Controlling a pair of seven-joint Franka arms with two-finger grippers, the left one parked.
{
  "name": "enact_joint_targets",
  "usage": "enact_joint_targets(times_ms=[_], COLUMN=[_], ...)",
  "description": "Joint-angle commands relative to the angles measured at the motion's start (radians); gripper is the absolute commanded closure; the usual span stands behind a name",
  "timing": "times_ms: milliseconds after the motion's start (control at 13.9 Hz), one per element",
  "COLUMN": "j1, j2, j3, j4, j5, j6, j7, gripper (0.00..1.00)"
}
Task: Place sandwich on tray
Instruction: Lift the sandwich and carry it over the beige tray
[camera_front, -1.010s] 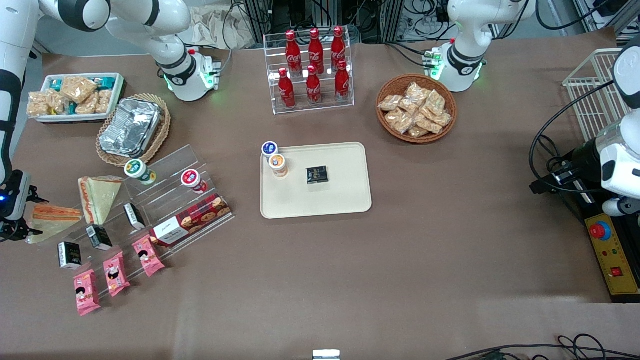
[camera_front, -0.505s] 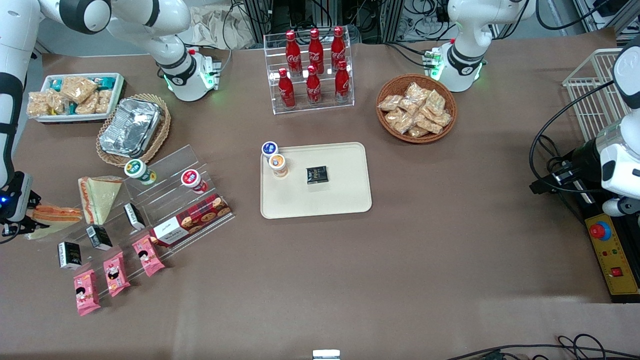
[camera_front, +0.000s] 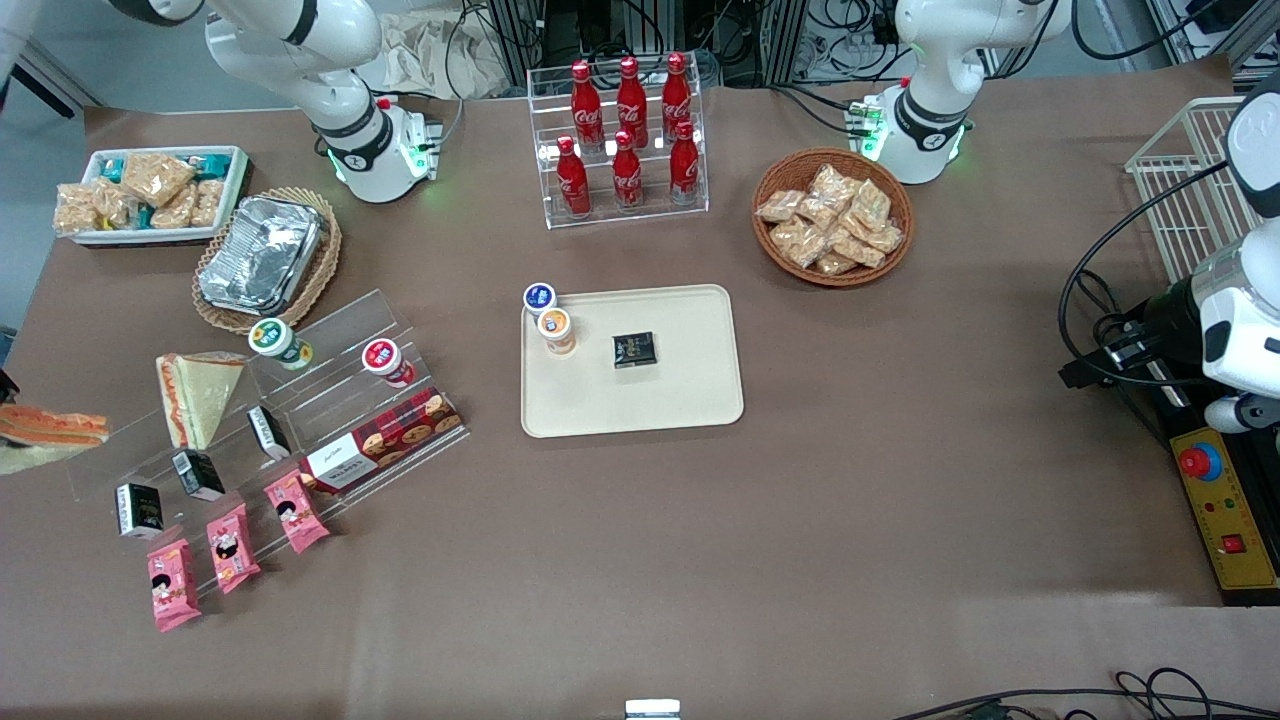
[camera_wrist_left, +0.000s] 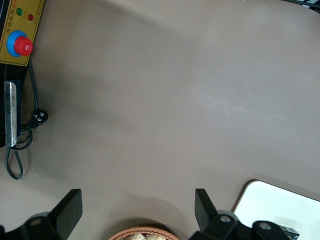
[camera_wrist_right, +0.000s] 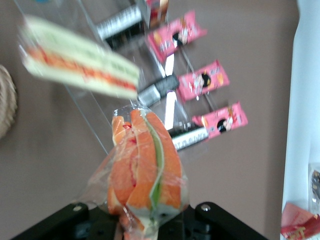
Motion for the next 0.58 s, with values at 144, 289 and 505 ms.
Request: enact_joint_targets(times_ms=[144,289,505], j1=[0.166,0.229,0.382], j2=[-0.058,-0.075,-0.096], j3=[0.003,0.007,0.005], j4=[0.087,0.087,0.087], j5=[-0.051,-0.042,-0.053], j6=[-0.185,-0.213,-0.237], j7=[0.212,0.295,0.439], gripper=[1.0,1.0,1.0])
